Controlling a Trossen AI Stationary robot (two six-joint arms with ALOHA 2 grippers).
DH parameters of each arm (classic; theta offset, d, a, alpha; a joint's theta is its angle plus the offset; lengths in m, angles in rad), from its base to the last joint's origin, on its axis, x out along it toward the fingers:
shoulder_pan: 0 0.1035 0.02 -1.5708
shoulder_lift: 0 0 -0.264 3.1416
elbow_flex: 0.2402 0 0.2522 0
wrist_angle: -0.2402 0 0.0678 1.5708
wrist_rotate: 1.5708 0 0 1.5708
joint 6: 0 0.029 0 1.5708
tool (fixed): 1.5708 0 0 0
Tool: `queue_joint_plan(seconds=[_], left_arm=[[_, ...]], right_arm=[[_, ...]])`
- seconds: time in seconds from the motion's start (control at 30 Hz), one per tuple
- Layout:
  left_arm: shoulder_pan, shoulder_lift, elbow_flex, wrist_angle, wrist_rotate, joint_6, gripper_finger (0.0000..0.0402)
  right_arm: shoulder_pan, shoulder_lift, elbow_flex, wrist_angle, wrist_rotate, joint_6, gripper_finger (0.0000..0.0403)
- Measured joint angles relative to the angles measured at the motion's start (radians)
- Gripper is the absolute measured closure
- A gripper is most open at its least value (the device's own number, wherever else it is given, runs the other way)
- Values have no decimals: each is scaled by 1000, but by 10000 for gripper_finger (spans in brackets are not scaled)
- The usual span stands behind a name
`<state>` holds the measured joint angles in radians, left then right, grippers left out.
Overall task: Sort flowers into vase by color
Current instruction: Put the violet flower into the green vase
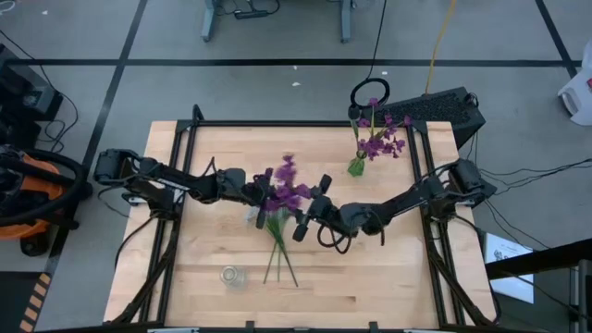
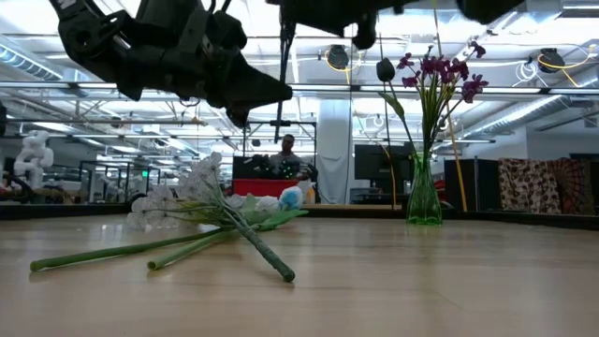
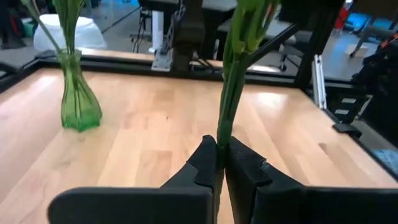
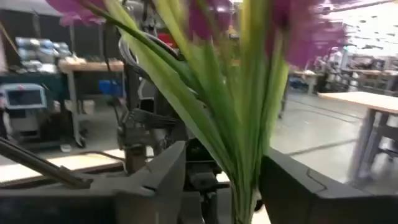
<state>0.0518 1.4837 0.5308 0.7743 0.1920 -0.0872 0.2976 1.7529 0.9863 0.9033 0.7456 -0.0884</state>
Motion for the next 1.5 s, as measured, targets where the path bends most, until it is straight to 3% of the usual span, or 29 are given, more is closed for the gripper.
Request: queue_joint_plan(seconds=[0.23,0.43,0.67,1.1,1.5], left_arm=[[7,0,0,-80,18,53,384],[7,0,-1,-89,20,68,384],[7,-1,-1,-108,22,75,385],[7,-2,-1,-140,22,104,385],[7,-2,-1,-189,23,141,385]], right_arm=[[48,-65,0,-185,94,29,193],[50,-65,0,-227,108,78,191],[49,-65,0,-366,231,149,190],[-32,-72,0,-348,6,279,190],[-35,-72,0,-335,7,218,190]])
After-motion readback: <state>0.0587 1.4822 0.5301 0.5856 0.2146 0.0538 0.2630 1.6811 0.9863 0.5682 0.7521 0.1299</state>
